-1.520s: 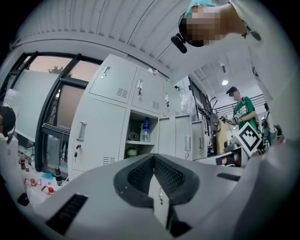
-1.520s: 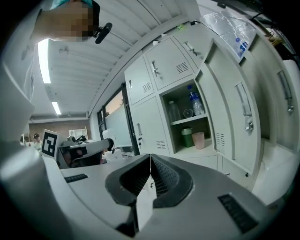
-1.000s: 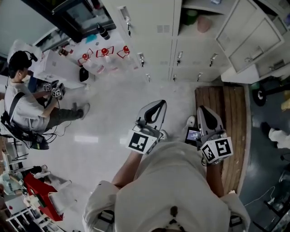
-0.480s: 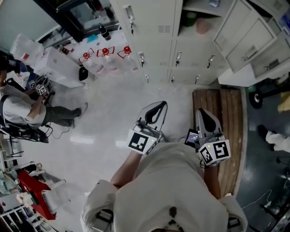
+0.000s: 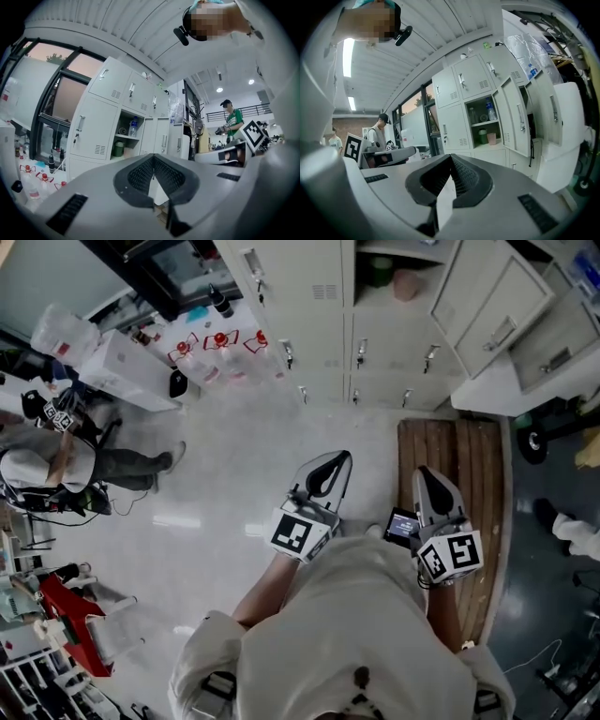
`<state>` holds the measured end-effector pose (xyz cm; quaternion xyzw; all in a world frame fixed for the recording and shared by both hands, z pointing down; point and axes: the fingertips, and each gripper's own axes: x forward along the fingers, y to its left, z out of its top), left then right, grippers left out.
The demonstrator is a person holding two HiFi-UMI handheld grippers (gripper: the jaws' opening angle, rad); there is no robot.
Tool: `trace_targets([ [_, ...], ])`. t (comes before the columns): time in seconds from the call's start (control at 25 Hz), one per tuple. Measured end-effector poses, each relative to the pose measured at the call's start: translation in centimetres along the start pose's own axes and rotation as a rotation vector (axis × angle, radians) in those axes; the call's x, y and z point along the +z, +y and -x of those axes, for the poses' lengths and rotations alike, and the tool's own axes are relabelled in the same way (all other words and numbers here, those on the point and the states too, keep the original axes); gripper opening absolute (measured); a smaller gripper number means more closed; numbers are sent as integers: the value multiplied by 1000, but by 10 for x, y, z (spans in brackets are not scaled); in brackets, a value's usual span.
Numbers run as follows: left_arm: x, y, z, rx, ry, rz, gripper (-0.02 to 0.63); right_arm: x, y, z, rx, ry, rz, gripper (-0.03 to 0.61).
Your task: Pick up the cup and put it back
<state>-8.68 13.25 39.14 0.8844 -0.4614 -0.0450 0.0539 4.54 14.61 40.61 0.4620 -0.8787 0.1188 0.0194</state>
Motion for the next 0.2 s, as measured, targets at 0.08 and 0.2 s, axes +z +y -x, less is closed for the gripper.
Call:
trace_targets([
  [0.08,-2,-13,-2,5,4,-5,8,0,-10,10,-1,1,1,25],
  [0.2,-7,-30,-2,15,13,-11,8,-4,-22,25,-1,3,-2,25],
])
